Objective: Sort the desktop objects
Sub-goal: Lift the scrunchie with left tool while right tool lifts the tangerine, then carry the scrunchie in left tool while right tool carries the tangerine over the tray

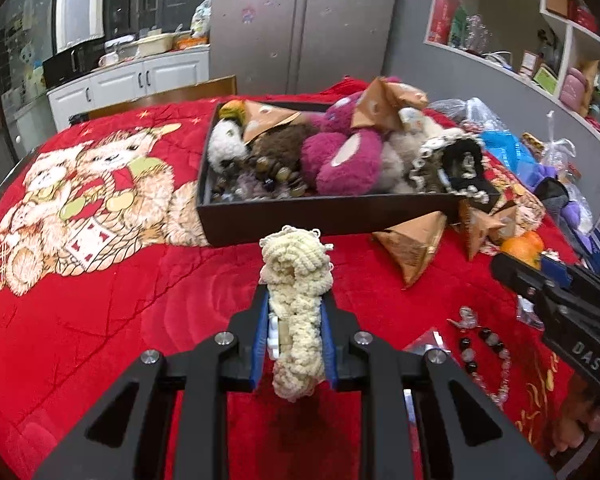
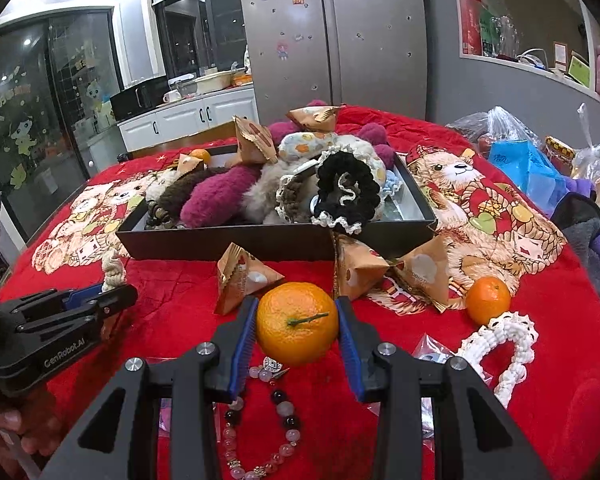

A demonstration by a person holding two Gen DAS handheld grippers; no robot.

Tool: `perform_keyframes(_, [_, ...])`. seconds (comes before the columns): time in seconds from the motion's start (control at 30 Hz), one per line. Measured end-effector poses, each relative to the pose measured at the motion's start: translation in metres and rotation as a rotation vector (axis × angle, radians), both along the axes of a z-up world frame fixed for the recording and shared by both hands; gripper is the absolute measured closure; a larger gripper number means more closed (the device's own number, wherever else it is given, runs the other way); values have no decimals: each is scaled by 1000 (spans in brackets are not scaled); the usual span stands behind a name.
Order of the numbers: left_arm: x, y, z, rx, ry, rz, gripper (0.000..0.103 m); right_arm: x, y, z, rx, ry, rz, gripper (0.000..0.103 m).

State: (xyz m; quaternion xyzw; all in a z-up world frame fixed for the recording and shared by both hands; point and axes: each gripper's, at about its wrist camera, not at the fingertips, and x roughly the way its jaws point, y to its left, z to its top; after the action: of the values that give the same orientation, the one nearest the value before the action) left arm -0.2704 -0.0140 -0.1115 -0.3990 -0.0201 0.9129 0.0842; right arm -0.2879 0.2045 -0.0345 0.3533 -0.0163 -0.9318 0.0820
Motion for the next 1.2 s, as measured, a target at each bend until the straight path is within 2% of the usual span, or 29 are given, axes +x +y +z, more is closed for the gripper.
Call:
perform_keyframes(0.2, [8,2,18,6,51,-16,79,2,0,5,-22,9,10,64])
perform_keyframes(0.3, [10,-2,31,37,68,-19,79,3,-2,11,-39,9,14,64])
perform_keyframes(0.43, [12,0,59,45,124,-33,77,7,-14,34,-13,61,36,64])
perform_keyframes(0.63, [8,5,89,48,154,-42,76,2,-35,64,-3,103,79,64])
perform_keyframes(1.0, [-5,3,92,37,128,-20,76,-4,-46,81,5,117,104,64])
perform_keyframes(1.2, [-39,3,101,38,110,-15,76,-28,-43,92,-25,95,119,64])
